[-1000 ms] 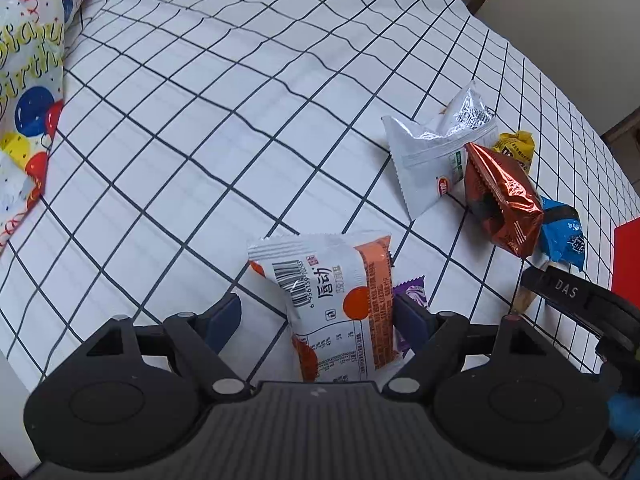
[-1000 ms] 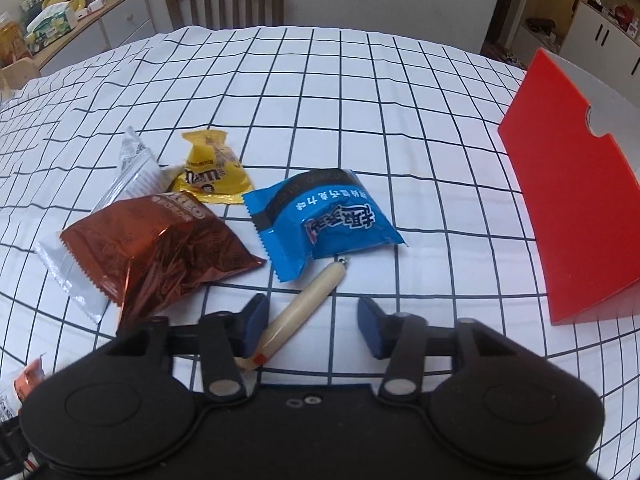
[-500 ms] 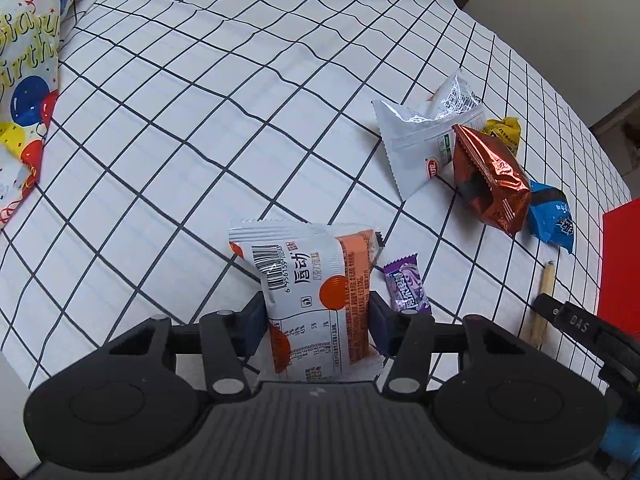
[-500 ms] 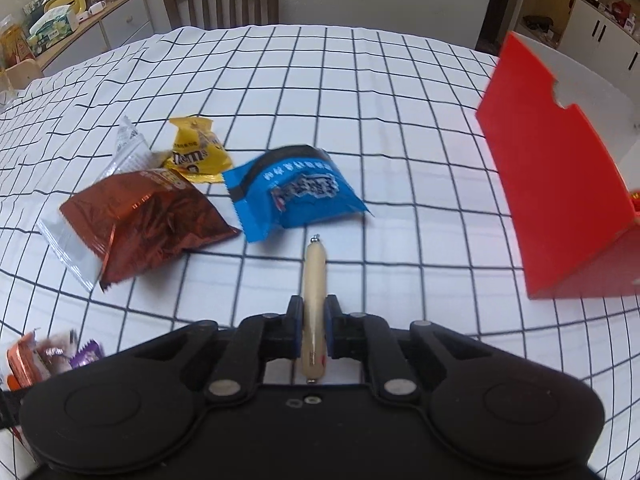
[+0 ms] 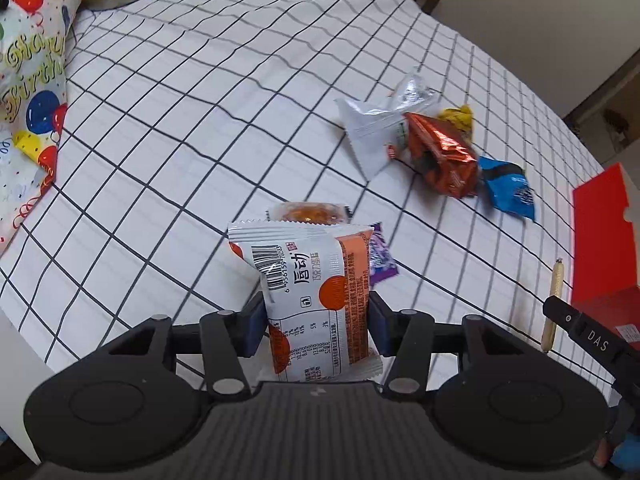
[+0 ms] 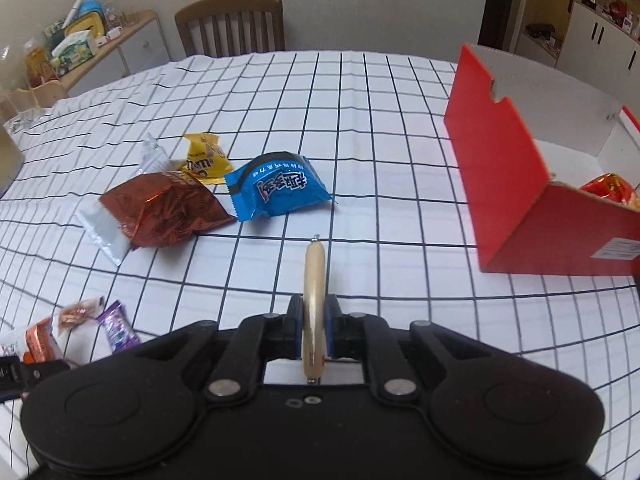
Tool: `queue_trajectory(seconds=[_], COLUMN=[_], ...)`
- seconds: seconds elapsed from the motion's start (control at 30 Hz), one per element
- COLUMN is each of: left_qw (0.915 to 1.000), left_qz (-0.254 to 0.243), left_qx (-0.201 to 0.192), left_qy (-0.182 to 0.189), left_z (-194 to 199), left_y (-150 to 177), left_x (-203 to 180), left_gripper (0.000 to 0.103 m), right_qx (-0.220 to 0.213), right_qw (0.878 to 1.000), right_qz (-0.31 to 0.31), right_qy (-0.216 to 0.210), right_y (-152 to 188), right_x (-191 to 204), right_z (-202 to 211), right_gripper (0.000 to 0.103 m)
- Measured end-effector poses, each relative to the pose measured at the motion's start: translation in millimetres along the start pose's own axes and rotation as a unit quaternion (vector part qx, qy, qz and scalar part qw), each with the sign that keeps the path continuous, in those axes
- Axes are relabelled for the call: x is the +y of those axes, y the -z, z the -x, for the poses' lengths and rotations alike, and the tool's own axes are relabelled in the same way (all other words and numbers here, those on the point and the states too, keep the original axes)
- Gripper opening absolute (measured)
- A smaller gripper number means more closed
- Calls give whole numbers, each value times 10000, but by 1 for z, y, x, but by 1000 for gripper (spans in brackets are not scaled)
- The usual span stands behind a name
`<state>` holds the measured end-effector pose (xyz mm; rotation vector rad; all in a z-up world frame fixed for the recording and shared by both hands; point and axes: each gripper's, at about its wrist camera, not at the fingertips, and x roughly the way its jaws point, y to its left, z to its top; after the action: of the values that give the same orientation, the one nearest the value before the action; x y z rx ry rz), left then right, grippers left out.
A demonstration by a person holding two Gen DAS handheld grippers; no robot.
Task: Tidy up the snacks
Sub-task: 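Carry the biscuit packet and wooden stick with both grippers over the box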
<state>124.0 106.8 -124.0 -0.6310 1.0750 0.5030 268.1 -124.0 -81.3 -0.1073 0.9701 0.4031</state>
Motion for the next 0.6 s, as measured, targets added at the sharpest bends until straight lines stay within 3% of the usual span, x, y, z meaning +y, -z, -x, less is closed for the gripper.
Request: queue_trajectory(seconds=[0.6], left_qw=[9949], left_qz=[-852], left_qx=[-324], left_qy=[431], left_z=[45], left_y=[28], left_x=[-99], left_gripper=[51], right_qx=[-493], right_qw=[9975], right_qz=[-437], right_qy=[-274], right_y=[9], right_x=[-71], right_z=[85], right_gripper=[9])
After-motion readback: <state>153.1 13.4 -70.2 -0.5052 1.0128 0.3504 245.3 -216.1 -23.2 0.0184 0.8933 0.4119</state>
